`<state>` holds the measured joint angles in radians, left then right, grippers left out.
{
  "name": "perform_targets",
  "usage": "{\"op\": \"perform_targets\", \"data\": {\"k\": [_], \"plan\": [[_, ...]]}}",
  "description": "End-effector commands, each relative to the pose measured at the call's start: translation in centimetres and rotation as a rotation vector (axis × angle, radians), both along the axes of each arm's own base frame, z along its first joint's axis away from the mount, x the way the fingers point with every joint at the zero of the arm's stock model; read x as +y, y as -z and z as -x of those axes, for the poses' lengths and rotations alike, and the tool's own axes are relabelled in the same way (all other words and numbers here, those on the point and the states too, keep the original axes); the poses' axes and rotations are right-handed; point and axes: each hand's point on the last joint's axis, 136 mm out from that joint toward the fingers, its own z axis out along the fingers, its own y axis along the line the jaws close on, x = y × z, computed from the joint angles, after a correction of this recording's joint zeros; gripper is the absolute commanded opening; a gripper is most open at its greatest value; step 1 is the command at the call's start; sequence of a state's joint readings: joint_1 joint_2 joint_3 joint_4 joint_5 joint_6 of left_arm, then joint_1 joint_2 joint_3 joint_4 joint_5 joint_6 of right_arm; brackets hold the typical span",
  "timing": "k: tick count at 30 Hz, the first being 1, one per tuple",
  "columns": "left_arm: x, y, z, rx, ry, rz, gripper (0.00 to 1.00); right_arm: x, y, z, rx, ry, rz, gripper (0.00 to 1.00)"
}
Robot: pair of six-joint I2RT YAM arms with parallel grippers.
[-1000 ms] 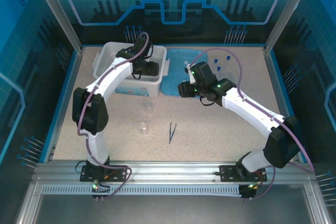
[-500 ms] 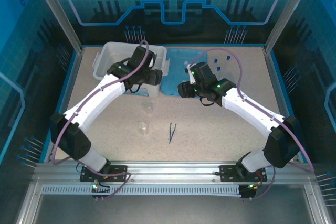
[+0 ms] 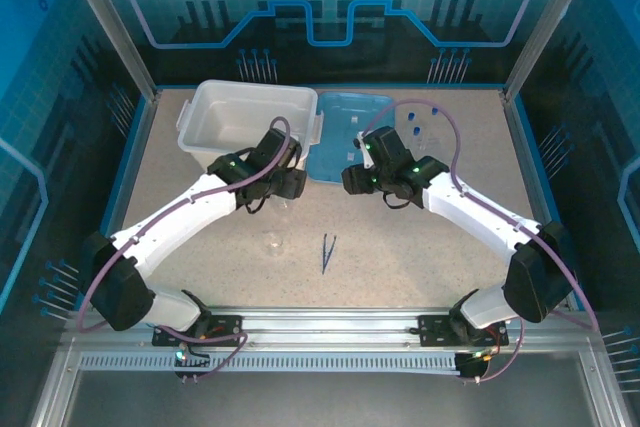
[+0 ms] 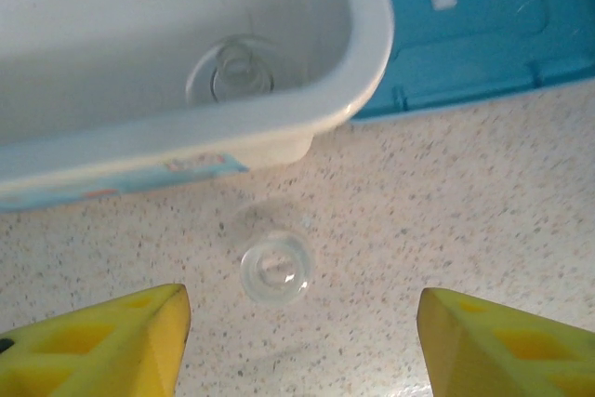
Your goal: Organize the chemistry lab equipment
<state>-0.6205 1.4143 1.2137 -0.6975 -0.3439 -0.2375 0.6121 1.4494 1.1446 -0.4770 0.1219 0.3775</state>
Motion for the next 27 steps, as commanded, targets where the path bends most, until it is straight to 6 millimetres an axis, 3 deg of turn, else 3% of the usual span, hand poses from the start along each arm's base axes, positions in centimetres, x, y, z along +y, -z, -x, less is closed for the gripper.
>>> {"op": "perform_targets", "data": {"k": [1, 16, 27], "plan": [[0.5, 0.7, 0.3, -0.015, -0.041, 0.010, 0.64, 0.0, -0.5, 0.3, -0.012, 0.006, -0.020, 0.56], [1.1, 7.0, 0.2, 0.085, -0.074, -0.032, 0.61, 0.2, 0.6, 0.2, 0.009, -0.001, -0.016, 0.54], [2.0, 9.5, -0.5, 0.125, -0.106, -0.021, 0.61, 0.3, 0.8, -0.1, 0.018, -0.002, -0.019, 0.54]]}}
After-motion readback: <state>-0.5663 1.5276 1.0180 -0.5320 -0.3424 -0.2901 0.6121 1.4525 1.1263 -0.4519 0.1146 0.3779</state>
